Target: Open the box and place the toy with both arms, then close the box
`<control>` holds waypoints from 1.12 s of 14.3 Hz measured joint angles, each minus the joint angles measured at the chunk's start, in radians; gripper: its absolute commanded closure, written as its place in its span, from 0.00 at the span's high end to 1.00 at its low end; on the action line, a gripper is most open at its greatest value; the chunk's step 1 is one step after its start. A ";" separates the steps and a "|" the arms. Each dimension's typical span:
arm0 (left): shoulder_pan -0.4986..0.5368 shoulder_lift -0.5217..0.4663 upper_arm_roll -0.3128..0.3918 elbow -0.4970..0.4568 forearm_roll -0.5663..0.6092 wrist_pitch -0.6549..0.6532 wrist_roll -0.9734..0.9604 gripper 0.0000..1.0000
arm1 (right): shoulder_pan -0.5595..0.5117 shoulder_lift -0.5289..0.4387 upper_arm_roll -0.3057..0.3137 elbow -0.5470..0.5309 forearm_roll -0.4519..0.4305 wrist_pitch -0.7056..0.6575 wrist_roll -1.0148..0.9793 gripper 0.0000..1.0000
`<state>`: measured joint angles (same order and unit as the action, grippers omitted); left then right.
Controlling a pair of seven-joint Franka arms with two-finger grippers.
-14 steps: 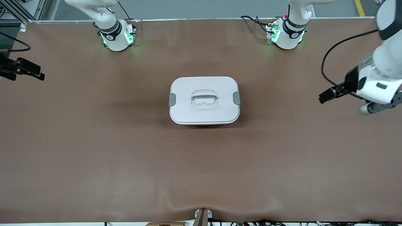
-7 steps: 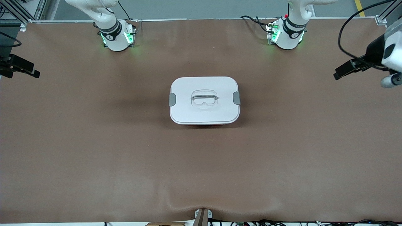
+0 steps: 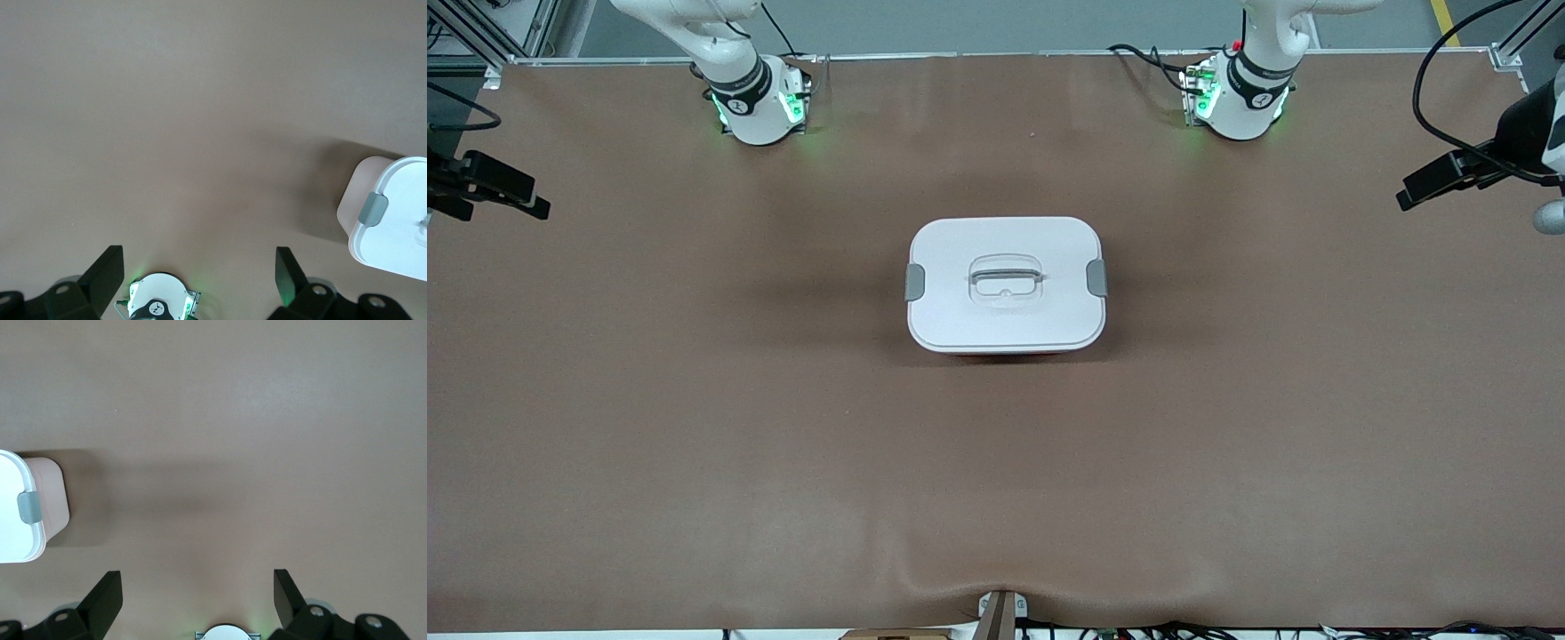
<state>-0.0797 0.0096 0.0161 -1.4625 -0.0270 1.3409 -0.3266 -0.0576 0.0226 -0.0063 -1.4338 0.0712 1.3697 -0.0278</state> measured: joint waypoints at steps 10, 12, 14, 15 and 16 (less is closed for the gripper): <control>0.003 0.000 0.032 -0.032 0.000 0.125 0.169 1.00 | 0.000 -0.068 0.001 -0.082 -0.011 0.055 0.000 1.00; 0.005 0.000 0.050 -0.035 0.000 0.164 0.170 1.00 | 0.001 -0.068 0.001 -0.082 -0.021 0.057 0.000 1.00; 0.004 0.000 0.052 -0.038 0.000 0.184 0.168 1.00 | 0.004 -0.068 0.003 -0.082 -0.028 0.057 0.000 1.00; 0.004 0.000 0.052 -0.042 0.000 0.188 0.168 1.00 | 0.004 -0.068 0.003 -0.082 -0.030 0.058 0.000 1.00; 0.004 0.000 0.052 -0.045 0.003 0.191 0.168 1.00 | 0.004 -0.068 0.004 -0.082 -0.031 0.059 0.000 1.00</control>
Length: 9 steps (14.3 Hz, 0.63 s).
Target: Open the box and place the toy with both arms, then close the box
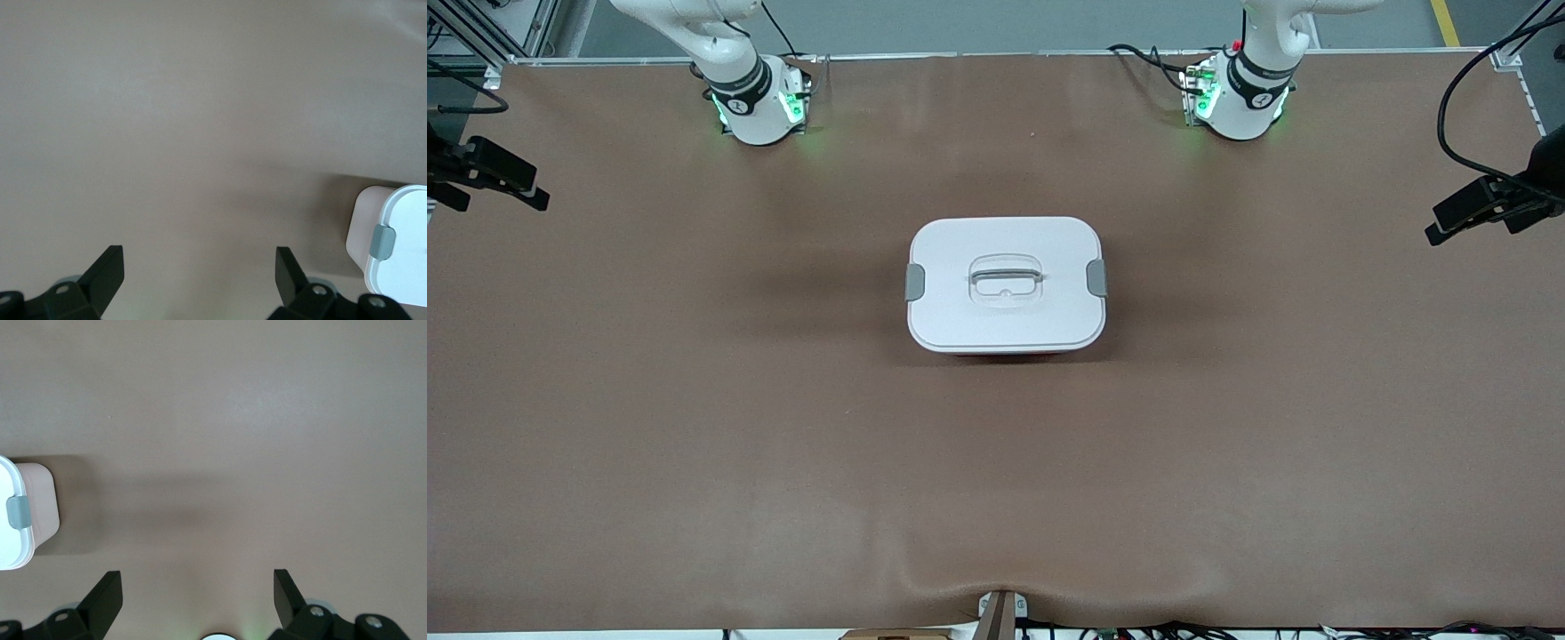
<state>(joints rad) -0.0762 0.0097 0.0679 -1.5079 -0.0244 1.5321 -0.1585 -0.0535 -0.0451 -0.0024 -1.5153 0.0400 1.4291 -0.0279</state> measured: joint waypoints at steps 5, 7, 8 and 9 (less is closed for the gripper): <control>-0.007 0.000 -0.040 -0.003 0.054 0.025 0.007 1.00 | 0.000 0.000 0.000 0.003 -0.001 0.003 0.000 1.00; -0.006 0.000 -0.040 -0.003 0.054 0.026 0.042 1.00 | 0.000 0.000 0.000 0.005 -0.001 0.003 0.000 1.00; -0.004 0.000 -0.039 -0.003 0.054 0.026 0.056 1.00 | 0.000 0.000 0.000 0.005 -0.001 0.003 -0.001 1.00; -0.003 0.000 -0.037 -0.003 0.054 0.026 0.070 1.00 | 0.001 0.000 0.000 0.005 -0.001 0.003 -0.001 1.00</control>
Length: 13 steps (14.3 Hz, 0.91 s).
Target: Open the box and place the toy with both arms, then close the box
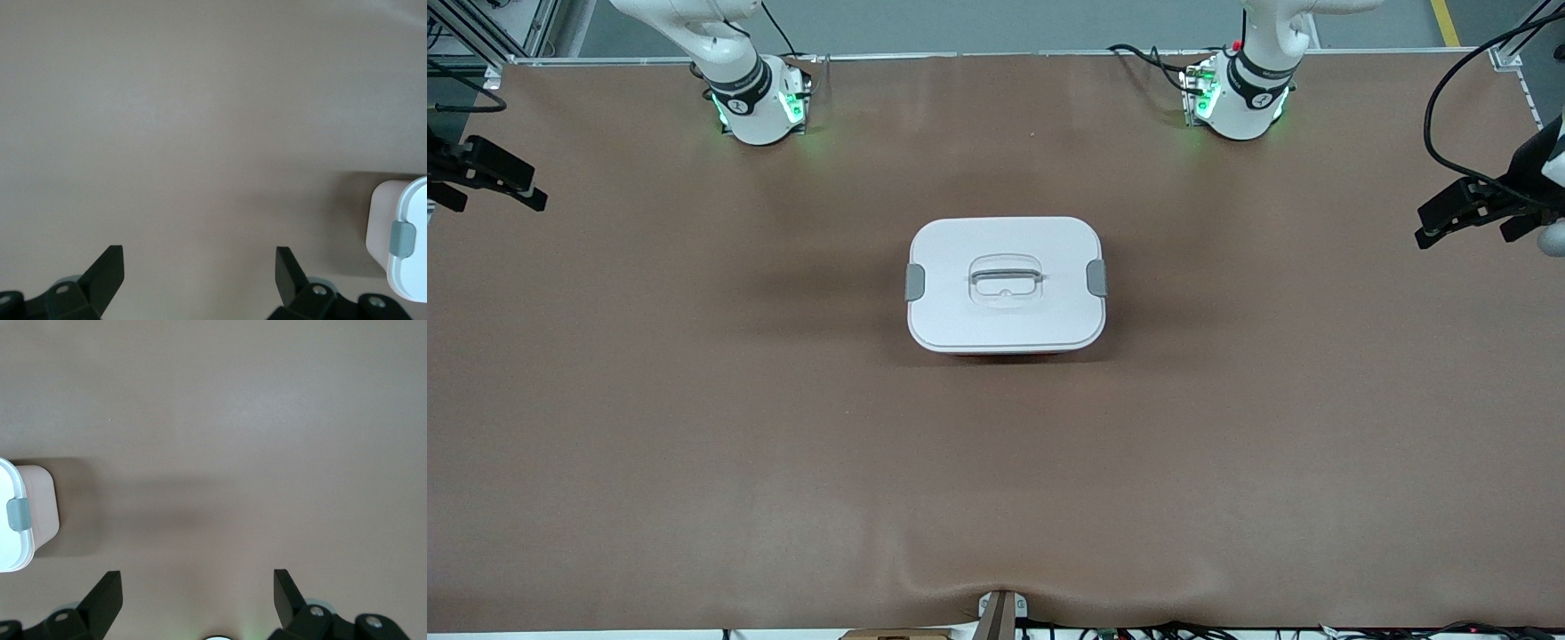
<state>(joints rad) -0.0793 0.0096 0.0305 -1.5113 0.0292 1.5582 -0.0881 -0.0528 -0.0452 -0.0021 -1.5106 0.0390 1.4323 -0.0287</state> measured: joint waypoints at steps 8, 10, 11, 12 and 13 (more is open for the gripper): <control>0.002 0.000 0.011 0.000 0.000 0.000 0.025 1.00 | 0.003 0.000 0.001 0.003 0.000 0.000 0.000 1.00; 0.002 0.000 0.011 0.000 0.000 0.000 0.025 1.00 | 0.003 0.000 0.001 0.008 0.000 0.000 0.000 1.00; 0.002 0.001 0.011 0.000 0.000 -0.002 0.025 1.00 | 0.003 0.000 0.001 0.010 0.000 0.000 0.000 1.00; 0.003 0.001 0.011 0.000 -0.007 -0.008 0.025 1.00 | 0.003 0.000 0.001 0.011 0.000 0.000 0.000 1.00; 0.007 0.001 0.012 0.000 -0.026 -0.017 0.023 1.00 | 0.003 0.000 0.001 0.011 0.000 0.000 0.000 1.00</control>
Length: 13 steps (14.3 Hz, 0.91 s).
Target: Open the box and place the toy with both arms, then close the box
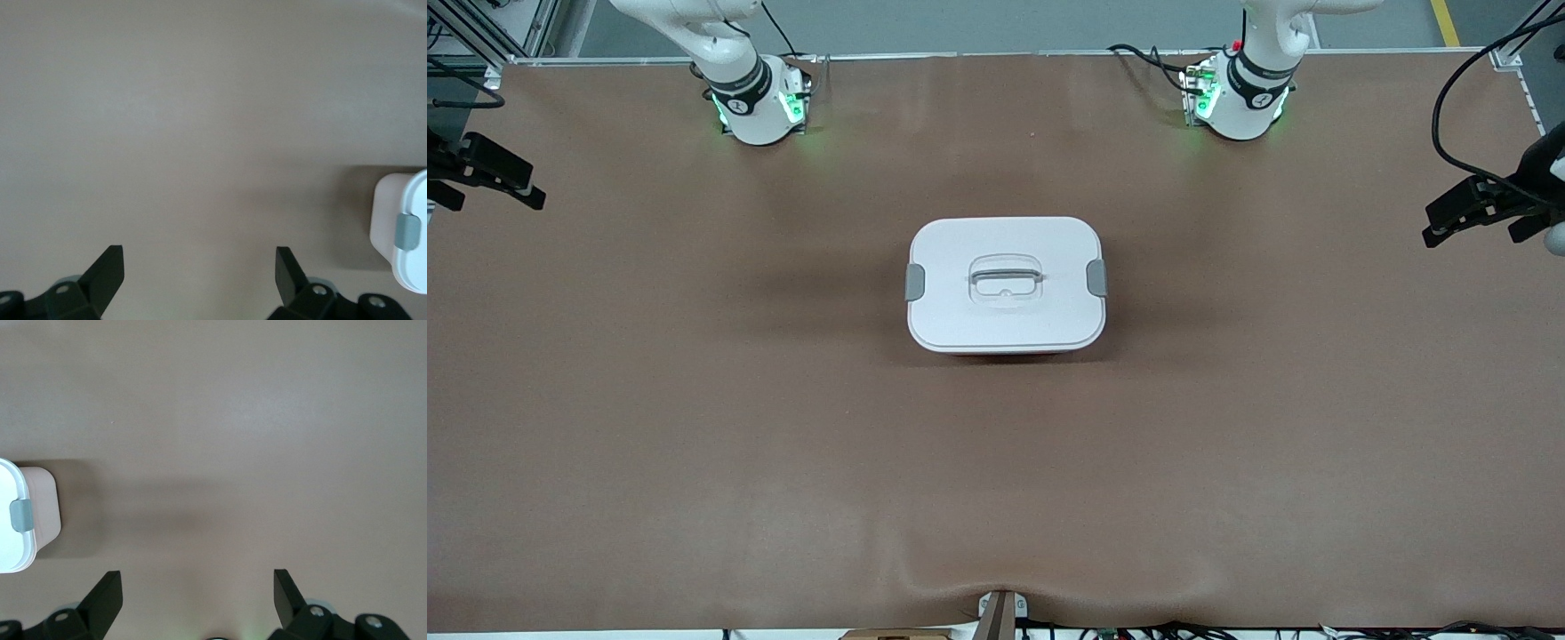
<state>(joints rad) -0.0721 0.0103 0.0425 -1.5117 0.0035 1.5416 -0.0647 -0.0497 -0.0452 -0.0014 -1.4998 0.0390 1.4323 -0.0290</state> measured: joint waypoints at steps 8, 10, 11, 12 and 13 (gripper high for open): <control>0.021 0.003 0.002 -0.005 -0.043 -0.049 0.000 1.00 | 0.000 0.000 -0.002 0.000 0.000 0.000 0.000 1.00; 0.018 0.004 -0.002 -0.005 -0.043 -0.049 -0.011 1.00 | 0.000 0.000 -0.002 0.000 0.000 0.000 0.000 1.00; 0.017 0.004 -0.004 -0.005 -0.043 -0.049 -0.021 1.00 | 0.000 0.000 -0.002 0.000 0.000 0.000 0.000 1.00; 0.017 0.004 -0.005 -0.005 -0.043 -0.049 -0.028 1.00 | 0.000 0.000 -0.003 0.000 0.000 0.000 0.000 1.00; 0.017 0.004 -0.005 -0.004 -0.043 -0.049 -0.033 1.00 | 0.000 0.000 -0.003 0.000 0.000 0.000 0.000 1.00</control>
<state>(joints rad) -0.0546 0.0142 0.0370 -1.5160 -0.0396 1.4924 -0.0974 -0.0499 -0.0452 -0.0039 -1.4998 0.0391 1.4323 -0.0290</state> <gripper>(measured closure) 0.000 0.000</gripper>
